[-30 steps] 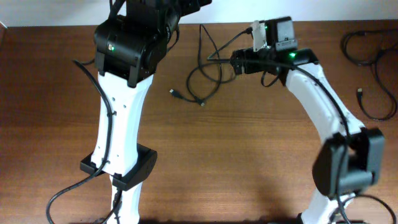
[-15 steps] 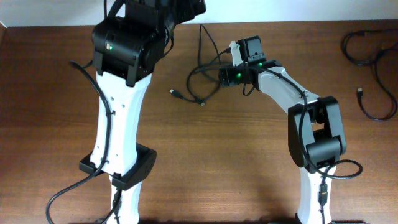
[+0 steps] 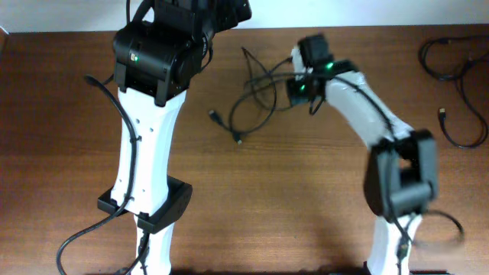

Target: Untangle cables

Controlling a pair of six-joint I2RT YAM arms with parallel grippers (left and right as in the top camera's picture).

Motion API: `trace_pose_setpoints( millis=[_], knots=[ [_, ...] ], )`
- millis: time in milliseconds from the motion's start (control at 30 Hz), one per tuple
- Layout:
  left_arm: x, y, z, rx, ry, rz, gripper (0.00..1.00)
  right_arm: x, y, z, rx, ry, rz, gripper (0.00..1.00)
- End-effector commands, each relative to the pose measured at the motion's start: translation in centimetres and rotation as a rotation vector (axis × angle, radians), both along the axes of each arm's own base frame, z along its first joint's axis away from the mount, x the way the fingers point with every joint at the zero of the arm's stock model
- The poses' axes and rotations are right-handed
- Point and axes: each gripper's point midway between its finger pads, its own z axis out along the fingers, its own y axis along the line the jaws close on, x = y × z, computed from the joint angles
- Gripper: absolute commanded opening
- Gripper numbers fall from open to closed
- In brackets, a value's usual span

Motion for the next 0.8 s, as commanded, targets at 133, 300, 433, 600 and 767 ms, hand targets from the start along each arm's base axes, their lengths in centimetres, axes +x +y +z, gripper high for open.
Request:
trace_pose_setpoints(
  millis=[133,300,433,600,767],
  knots=[
    [2.0,0.2,-4.4,0.087,0.099,0.034,0.99,-10.7,-5.3,36.9,0.161,-0.732,-0.13,0.04],
    [2.8,-0.2,-7.5,0.124,0.178,0.029,0.99,-6.5,-5.6,27.8,0.035,-0.512,-0.198,0.04],
    [2.8,-0.2,-7.5,0.123,0.177,0.029,0.99,-3.3,-3.7,19.5,-0.001,-0.315,-0.202,0.04],
    [3.1,0.0,-7.3,0.116,0.165,0.037,0.99,-3.9,-3.2,26.7,0.073,-0.501,-0.197,0.04],
    [3.4,-3.7,-8.1,0.005,0.195,-0.122,0.99,-6.2,-4.0,30.3,0.098,-0.562,-0.202,0.04]
  ],
)
